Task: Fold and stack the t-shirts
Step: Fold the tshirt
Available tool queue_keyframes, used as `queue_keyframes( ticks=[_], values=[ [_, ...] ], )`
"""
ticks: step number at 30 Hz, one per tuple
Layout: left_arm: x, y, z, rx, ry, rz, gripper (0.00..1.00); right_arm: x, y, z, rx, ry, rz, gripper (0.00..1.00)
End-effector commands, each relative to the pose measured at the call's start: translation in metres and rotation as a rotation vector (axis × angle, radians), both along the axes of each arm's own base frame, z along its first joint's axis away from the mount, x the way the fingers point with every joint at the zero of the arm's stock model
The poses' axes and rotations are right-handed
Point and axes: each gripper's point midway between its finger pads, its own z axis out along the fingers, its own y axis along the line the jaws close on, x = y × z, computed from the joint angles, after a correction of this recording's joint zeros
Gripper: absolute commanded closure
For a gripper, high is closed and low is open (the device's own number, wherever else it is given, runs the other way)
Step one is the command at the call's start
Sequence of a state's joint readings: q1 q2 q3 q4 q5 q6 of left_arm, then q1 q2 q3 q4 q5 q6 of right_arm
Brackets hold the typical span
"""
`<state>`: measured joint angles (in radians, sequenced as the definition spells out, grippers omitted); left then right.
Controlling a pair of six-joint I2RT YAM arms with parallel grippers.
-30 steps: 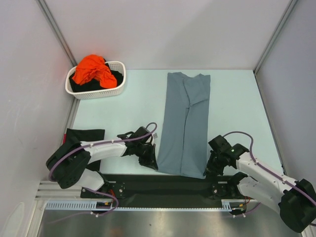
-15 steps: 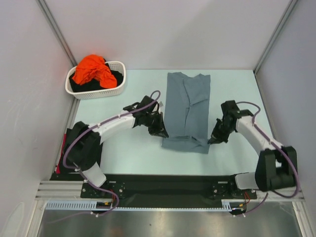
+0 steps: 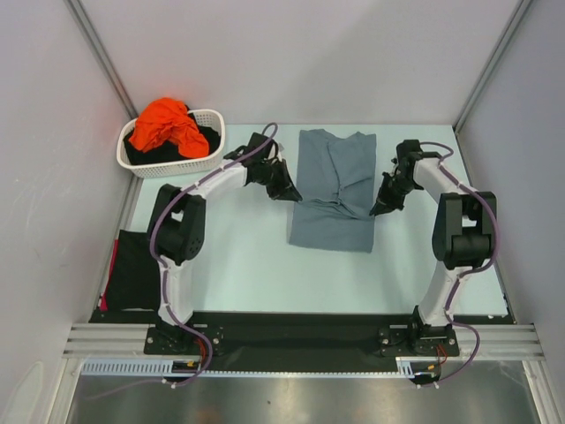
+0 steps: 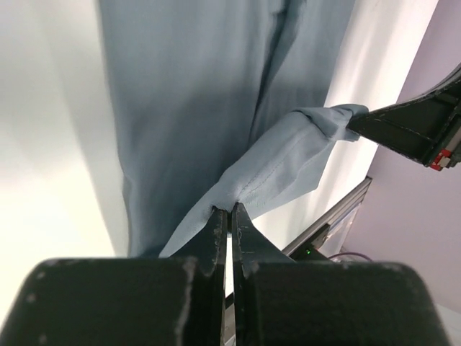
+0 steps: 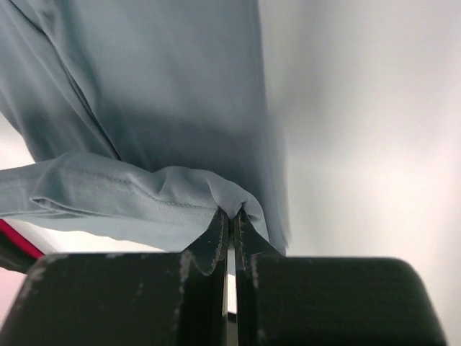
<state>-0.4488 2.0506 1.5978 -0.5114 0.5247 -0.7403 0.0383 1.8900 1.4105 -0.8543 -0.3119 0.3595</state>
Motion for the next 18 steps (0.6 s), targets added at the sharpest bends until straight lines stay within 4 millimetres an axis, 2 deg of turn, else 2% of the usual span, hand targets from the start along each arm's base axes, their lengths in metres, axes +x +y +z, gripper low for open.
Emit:
queue_keyframes(
  ticks=[1, 7, 12, 18],
  values=[
    [0.019, 0.002, 0.006, -0.056, -0.010, -0.005, 1.00, 0.027, 0.001, 0.009, 0.020, -0.052, 0.028, 1.00],
    [0.036, 0.001, -0.007, -0.087, 0.025, 0.001, 1.00, 0.044, 0.000, 0.001, 0.021, -0.024, 0.017, 1.00],
    [0.046, -0.005, -0.007, -0.117, 0.015, -0.009, 1.00, 0.050, -0.005, -0.005, 0.014, -0.007, 0.011, 1.00],
    [0.054, 0.000, -0.014, -0.096, 0.015, 0.015, 1.00, 0.061, -0.007, -0.007, 0.023, -0.014, 0.011, 1.00]
  ],
)
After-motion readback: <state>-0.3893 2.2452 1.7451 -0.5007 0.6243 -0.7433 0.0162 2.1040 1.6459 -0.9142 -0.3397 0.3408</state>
